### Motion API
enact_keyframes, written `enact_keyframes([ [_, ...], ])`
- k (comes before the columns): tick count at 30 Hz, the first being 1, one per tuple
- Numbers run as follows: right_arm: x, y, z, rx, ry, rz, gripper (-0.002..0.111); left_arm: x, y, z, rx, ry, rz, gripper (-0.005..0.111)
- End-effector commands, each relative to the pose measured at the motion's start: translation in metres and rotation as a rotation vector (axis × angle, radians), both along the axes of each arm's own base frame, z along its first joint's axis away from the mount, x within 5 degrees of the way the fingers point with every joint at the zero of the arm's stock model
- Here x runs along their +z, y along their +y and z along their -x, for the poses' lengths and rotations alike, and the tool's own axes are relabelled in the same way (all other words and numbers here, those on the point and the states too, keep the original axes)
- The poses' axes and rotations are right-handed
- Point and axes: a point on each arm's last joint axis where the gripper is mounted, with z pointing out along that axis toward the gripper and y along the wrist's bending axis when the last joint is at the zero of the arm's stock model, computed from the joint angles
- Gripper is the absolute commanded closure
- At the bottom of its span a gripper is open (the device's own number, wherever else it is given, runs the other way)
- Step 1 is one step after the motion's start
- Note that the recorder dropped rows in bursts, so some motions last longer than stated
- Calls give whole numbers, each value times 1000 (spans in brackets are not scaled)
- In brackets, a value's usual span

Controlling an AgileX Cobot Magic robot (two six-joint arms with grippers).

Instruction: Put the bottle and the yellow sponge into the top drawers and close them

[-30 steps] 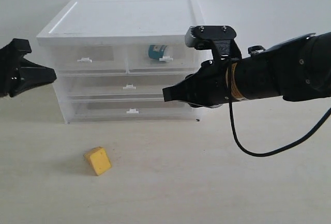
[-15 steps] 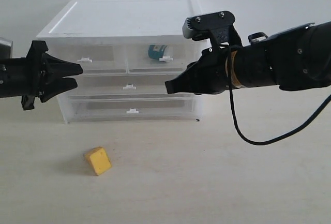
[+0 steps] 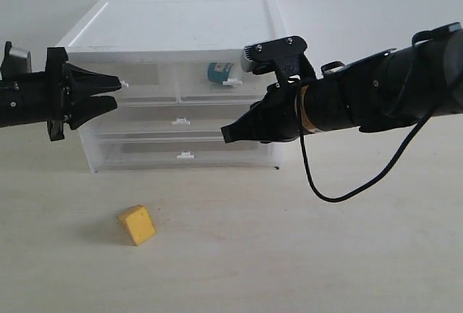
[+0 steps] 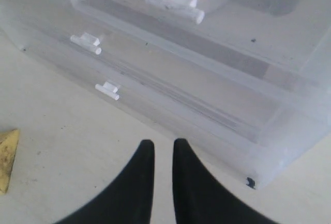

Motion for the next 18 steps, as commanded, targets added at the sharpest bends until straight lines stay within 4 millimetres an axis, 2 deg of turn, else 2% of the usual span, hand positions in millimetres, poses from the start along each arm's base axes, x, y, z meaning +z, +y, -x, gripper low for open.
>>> enact_keyframes([
  [1, 3, 0, -2, 3, -17, 6, 99, 1, 5, -6, -9, -16, 33, 63],
  [8, 3, 0, -2, 4, -22, 10, 99, 13, 4, -12, -39, -58, 61, 63],
  [18, 3, 0, -2, 4, -22, 10, 99, -3, 5, -17, -41, -21, 76, 65],
])
